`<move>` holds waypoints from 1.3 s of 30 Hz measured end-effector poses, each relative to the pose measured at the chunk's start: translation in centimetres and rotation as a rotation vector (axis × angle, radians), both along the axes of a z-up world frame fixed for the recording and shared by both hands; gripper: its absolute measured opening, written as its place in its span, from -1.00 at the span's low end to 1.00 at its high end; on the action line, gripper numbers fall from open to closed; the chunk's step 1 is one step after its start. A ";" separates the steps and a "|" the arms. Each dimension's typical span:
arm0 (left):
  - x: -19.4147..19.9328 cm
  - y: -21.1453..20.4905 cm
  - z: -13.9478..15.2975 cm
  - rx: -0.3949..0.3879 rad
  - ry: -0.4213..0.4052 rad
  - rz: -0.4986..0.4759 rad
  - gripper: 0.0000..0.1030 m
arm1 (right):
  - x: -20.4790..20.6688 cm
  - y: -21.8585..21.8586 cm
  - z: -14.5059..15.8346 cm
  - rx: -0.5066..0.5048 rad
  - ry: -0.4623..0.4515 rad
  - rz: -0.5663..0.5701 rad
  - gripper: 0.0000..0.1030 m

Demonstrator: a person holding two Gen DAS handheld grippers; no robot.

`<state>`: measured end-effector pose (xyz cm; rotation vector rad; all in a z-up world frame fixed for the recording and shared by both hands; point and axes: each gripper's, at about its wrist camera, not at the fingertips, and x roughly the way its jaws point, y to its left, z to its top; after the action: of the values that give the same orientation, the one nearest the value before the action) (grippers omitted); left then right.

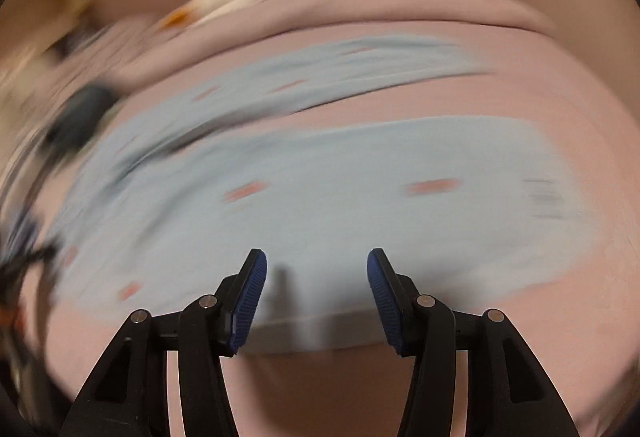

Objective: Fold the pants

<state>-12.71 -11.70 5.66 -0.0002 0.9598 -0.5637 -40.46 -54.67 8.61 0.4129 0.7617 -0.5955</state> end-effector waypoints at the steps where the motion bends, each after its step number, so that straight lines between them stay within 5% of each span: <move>1: 0.1 -0.6 0.2 -0.006 -0.006 -0.010 0.35 | -1.3 -1.8 0.3 -0.014 -0.007 -0.075 0.03; 5: 0.9 -4.6 0.9 0.003 -0.025 -0.069 0.35 | -6.0 -8.5 0.4 0.035 -0.101 -0.309 0.23; 9: 2.5 -6.9 1.6 -0.021 -0.036 -0.095 0.35 | -4.4 -12.4 -0.7 0.084 -0.078 -0.262 0.23; 13: 4.8 -8.0 1.3 0.025 -0.058 -0.040 0.35 | -0.9 -12.9 -3.0 0.119 0.053 -0.180 0.23; 14: 5.3 -7.8 1.0 0.046 -0.054 -0.024 0.35 | -0.9 -12.3 -3.2 0.087 0.077 -0.171 0.18; 17: 7.1 -6.8 -0.9 0.122 -0.035 0.045 0.35 | 0.1 -11.1 -2.6 0.005 0.114 -0.095 -0.81; 24: 7.7 -4.4 -1.8 0.138 -0.083 0.095 -0.29 | -1.2 -11.3 -1.0 -0.083 0.162 -0.209 -0.92; 28: 8.1 -3.3 -1.8 0.108 -0.064 0.098 -0.43 | -1.9 -12.9 -3.6 -0.152 0.399 -0.306 -0.93; 30: 8.1 -3.0 -1.6 0.109 -0.064 0.095 -0.49 | -2.2 -13.1 -3.0 -0.138 0.371 -0.323 -0.92; 33: 7.7 -2.3 -0.8 0.083 -0.051 0.107 -0.51 | -1.1 -9.4 1.5 -0.305 0.251 -0.284 -0.88; 34: 7.6 -2.0 -0.3 0.076 -0.055 0.117 -0.45 | -0.5 -8.4 2.3 -0.322 0.224 -0.250 -0.83; 35: 7.4 -1.6 0.0 0.084 -0.067 0.132 -0.15 | 0.7 -6.8 3.2 -0.318 0.185 -0.177 -0.65; 36: 7.2 -1.0 0.3 0.103 -0.094 0.161 0.35 | 1.9 -5.4 3.8 -0.295 0.149 -0.095 -0.42; 37: 7.2 -0.3 0.5 0.125 -0.121 0.197 0.57 | 3.6 -3.4 4.1 -0.269 0.109 0.006 -0.33; 39: 7.3 1.3 0.2 0.113 -0.115 0.220 0.68 | 6.7 -0.2 4.2 -0.225 0.063 0.157 -0.22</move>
<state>-5.43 -10.40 5.91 0.0271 0.8649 -0.3030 -33.79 -54.89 12.77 0.1260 0.7696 -0.5413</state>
